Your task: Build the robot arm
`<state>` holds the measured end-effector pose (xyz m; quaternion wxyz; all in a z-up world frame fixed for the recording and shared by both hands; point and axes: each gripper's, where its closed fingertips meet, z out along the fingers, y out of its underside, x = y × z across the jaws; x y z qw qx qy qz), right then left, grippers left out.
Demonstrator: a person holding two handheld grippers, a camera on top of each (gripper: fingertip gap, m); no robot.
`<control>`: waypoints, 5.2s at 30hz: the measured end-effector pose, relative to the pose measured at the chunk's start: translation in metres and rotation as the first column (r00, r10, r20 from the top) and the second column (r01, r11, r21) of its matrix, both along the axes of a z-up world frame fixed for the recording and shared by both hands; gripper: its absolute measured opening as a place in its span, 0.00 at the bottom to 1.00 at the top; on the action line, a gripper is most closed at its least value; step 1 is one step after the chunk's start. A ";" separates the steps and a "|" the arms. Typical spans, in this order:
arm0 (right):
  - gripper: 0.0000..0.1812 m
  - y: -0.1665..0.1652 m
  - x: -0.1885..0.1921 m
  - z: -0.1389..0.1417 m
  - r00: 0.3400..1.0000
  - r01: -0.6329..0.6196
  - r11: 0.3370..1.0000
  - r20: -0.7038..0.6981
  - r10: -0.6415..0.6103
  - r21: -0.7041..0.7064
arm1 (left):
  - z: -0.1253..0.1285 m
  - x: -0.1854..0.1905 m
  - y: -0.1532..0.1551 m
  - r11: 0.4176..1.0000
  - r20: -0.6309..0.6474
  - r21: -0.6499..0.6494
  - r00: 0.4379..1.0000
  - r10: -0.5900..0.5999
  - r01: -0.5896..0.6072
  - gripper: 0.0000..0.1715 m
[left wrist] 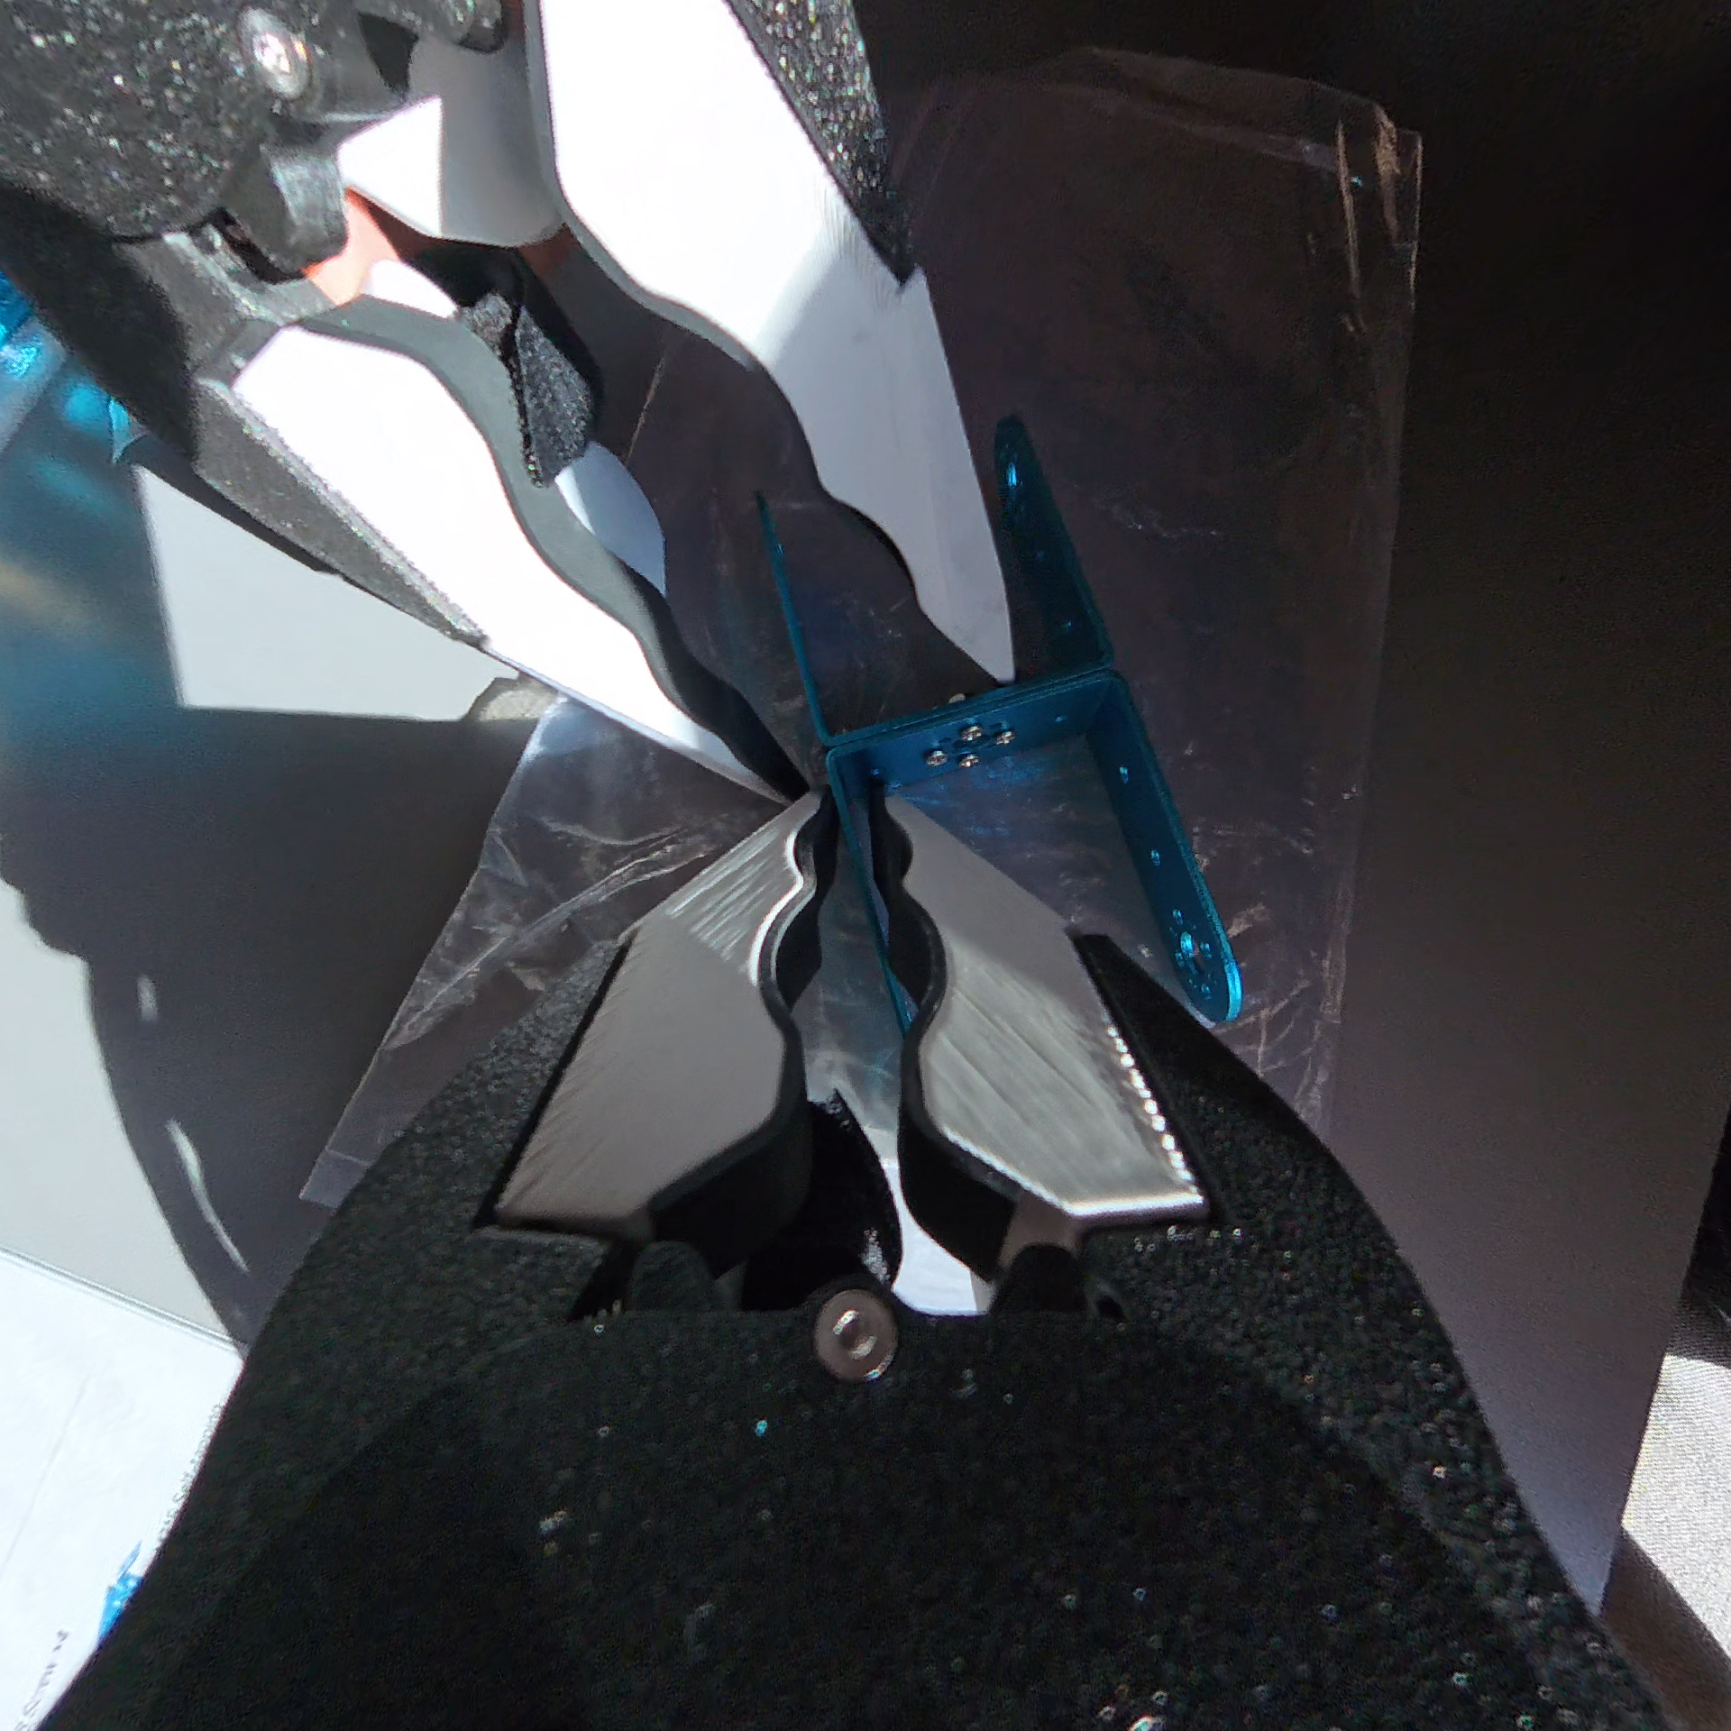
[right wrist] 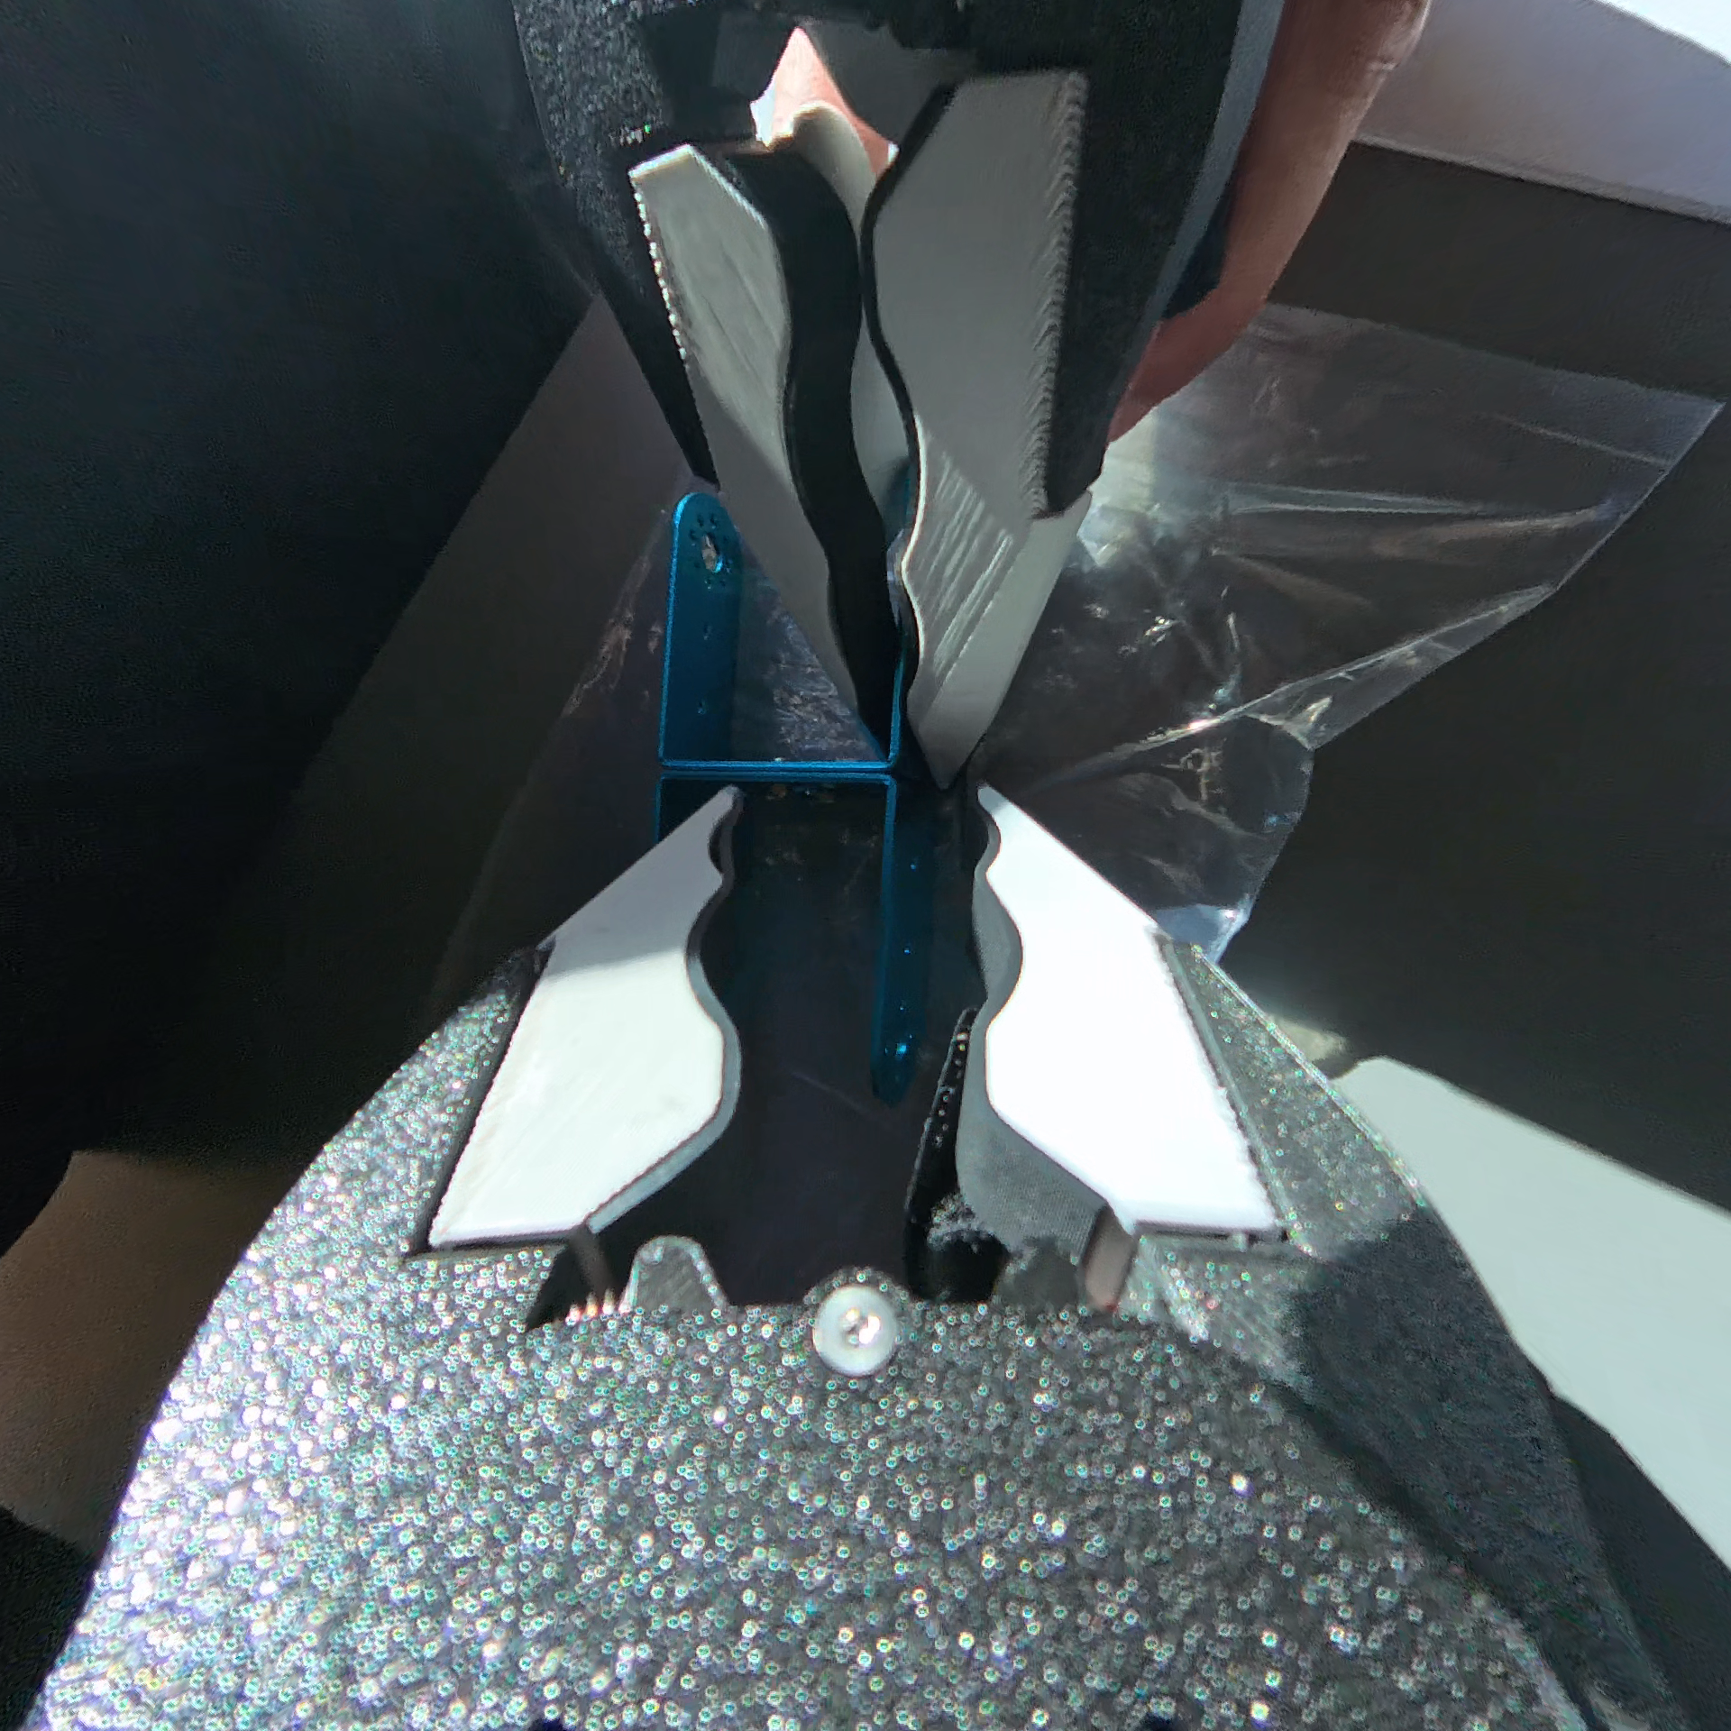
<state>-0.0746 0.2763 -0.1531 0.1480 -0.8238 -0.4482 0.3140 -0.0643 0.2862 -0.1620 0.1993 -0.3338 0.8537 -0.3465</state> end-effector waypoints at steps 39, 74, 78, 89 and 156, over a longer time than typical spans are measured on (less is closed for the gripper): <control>0.23 0.003 0.003 -0.001 1.000 0.009 1.000 0.019 -0.010 0.028 | -0.001 -0.002 -0.005 1.000 0.003 0.005 1.000 -0.018 0.018 0.02; 0.17 0.002 0.006 -0.002 0.999 0.035 0.999 -0.004 -0.035 -0.007 | 0.003 -0.002 -0.008 0.994 -0.074 -0.088 0.996 0.058 -0.064 0.16; 0.15 0.003 0.006 -0.003 0.999 0.039 0.999 -0.002 -0.039 -0.004 | 0.003 -0.001 -0.007 0.993 -0.084 -0.099 0.995 0.060 -0.068 0.14; 0.10 0.001 0.006 -0.003 0.998 0.047 0.996 -0.043 -0.051 -0.076 | 0.002 -0.003 -0.011 0.994 -0.087 -0.093 0.995 0.047 -0.055 0.11; 0.17 -0.045 0.030 0.061 0.930 0.320 0.931 0.130 -0.345 0.178 | 0.005 -0.039 0.028 0.914 -0.125 -0.033 0.909 0.398 -0.405 0.00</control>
